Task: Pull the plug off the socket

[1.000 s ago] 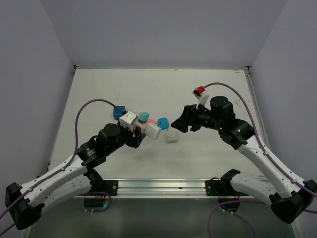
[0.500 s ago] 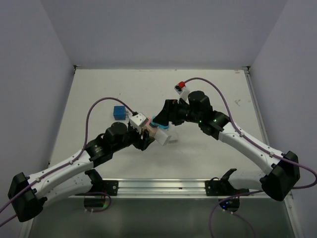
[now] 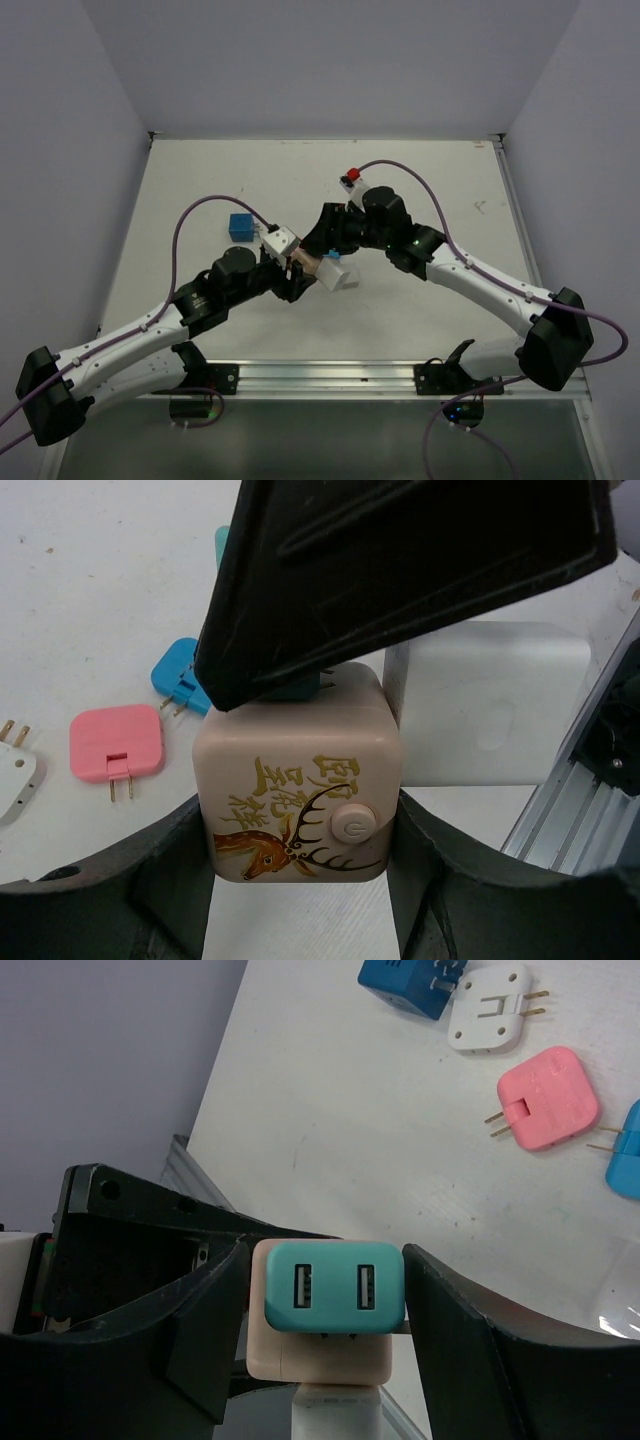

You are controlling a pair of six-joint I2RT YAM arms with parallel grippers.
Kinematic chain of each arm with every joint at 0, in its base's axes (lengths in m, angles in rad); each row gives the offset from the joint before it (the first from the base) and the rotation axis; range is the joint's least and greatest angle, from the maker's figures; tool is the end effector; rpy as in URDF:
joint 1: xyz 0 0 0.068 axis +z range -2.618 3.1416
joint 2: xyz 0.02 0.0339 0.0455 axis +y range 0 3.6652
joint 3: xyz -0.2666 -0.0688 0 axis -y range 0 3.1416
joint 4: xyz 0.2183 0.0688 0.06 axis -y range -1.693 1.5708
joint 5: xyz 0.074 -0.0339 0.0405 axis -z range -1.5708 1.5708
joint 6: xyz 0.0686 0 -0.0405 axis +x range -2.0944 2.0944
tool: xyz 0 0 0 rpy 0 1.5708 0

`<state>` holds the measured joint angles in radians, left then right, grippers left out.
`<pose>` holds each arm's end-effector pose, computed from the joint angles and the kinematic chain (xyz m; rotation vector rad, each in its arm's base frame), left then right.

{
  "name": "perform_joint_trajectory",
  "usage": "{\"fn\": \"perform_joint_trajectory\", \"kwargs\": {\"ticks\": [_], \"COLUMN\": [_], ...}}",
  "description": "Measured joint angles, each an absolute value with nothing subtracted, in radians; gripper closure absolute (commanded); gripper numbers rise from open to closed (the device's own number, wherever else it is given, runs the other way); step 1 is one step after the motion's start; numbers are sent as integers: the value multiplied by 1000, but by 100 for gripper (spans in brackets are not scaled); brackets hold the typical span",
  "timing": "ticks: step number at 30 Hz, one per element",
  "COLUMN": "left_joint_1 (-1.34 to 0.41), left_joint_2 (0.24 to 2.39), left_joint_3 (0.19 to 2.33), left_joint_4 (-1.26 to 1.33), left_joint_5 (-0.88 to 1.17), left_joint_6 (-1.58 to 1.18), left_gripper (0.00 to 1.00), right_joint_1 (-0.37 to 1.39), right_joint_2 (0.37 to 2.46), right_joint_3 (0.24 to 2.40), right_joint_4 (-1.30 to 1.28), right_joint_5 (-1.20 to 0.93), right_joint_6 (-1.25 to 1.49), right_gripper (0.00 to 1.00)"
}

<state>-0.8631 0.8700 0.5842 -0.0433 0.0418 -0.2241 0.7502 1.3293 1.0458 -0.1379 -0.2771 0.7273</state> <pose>0.1339 -0.1609 0.2672 0.6488 1.8669 -0.7664 0.2142 0.2253 0.3116 -0.2223 2.1826 1.1781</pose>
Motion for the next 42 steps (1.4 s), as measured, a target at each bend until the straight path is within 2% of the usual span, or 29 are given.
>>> {"fn": "perform_joint_trajectory", "kwargs": {"ticks": [1, 4, 5, 7, 8, 10, 11, 22, 28, 35, 42], "left_joint_1": [-865, -865, -865, -865, -865, -865, -866, -887, -910, -951, -952], "left_joint_2": [870, 870, 870, 870, 870, 868, 867, 859, 879, 896, 831], "left_joint_3": [584, 584, 584, 583, 580, 568, 558, 432, 409, 309, 310], "left_joint_4": [-43, -43, -40, -33, -29, -15, -7, 153, 240, -19, -119], "left_joint_5": [38, 31, 30, 27, 27, 27, 30, 56, 39, 60, 25], "left_joint_6": [-225, -230, -234, -249, -253, -271, -280, -420, -480, -517, -534], "left_gripper": [100, 100, 100, 100, 100, 100, 100, 100, 100, 100, 100], "right_joint_1": [757, 769, 770, 768, 768, 771, 773, 752, 717, 505, 475], "right_joint_2": [1333, 1336, 1336, 1336, 1336, 1336, 1336, 1356, 1373, 1388, 1392], "right_joint_3": [1046, 1046, 1046, 1046, 1046, 1046, 1046, 1059, 1137, 1369, 1394], "right_joint_4": [-138, -139, -141, -144, -144, -150, -158, -255, -373, -336, -365], "right_joint_5": [-277, -265, -257, -242, -234, -224, -218, -235, -260, -115, -94], "right_joint_6": [728, 726, 725, 720, 720, 717, 717, 729, 715, 660, 616], "right_gripper": [36, 48, 59, 73, 86, 98, 100, 100, 100, 100, 100]}}
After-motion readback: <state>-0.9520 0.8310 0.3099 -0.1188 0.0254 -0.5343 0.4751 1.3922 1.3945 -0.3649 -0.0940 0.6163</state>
